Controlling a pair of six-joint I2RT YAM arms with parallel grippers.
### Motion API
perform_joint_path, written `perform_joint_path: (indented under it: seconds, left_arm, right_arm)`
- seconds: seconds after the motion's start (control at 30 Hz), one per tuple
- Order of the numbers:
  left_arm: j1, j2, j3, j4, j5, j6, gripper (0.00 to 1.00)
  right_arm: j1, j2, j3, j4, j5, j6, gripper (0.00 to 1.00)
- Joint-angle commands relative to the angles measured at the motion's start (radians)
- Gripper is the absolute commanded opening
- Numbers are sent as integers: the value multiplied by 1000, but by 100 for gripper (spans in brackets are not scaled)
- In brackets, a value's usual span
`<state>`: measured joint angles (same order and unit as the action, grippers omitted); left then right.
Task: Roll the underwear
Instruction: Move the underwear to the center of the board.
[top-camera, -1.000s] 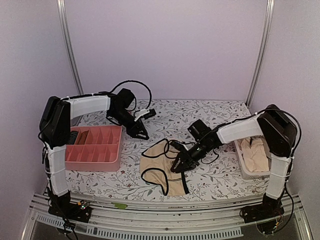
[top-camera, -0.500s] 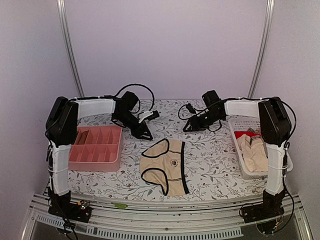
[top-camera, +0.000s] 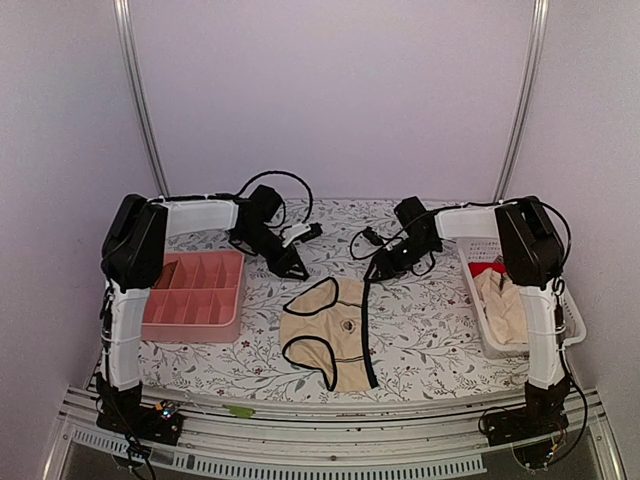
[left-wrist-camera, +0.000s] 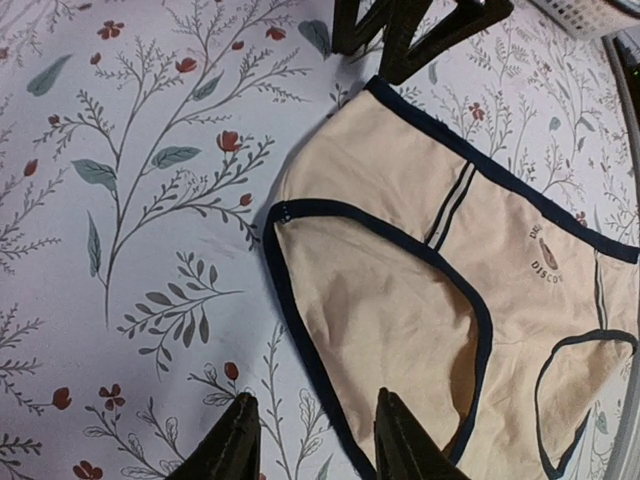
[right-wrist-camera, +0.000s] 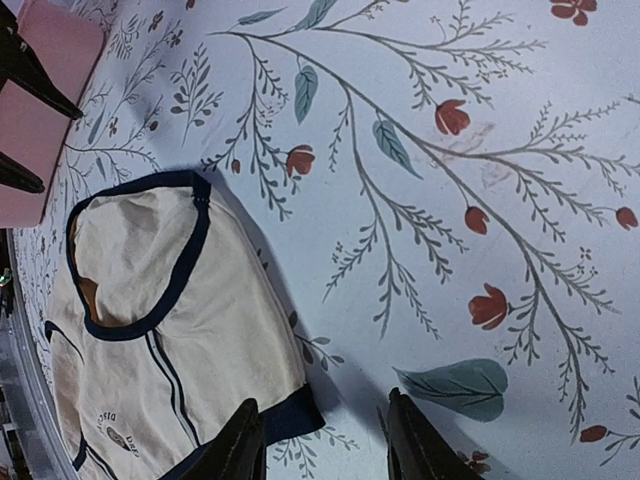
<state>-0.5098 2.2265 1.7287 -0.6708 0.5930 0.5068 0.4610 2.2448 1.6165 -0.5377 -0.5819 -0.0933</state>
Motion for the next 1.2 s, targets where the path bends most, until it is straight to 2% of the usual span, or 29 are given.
perform_joint_path:
  seconds: [0.0, 0.2, 0.43, 0.6, 0.7, 0.8, 0.93, 1.17]
  left_arm:
    - [-22, 19, 16, 35, -25, -24, 39]
    - [-29, 14, -11, 62, -27, -26, 39]
    - [-57, 41, -22, 83, -35, -53, 38]
    - [-93, 65, -26, 102, -92, -86, 38]
    - [-107, 67, -50, 134, -150, -101, 40]
    - [-120, 70, -66, 153, -225, -105, 40]
    - [-132, 51, -94, 187, -284, -101, 39]
    - [-99, -44, -125, 212, -190, -112, 38]
  right_arm:
    - [41, 59, 45, -11, 31, -29, 41]
    - [69, 90, 55, -47, 100, -58, 33]
    - [71, 42, -15, -59, 113, -80, 25]
    - [72, 41, -28, -51, 109, -73, 14]
    - [71, 53, -3, -59, 119, -65, 5]
    - [70, 53, 2, -61, 128, -62, 0]
    - [67, 46, -2, -61, 127, -61, 0]
    - [47, 6, 2, -41, 125, -43, 0]
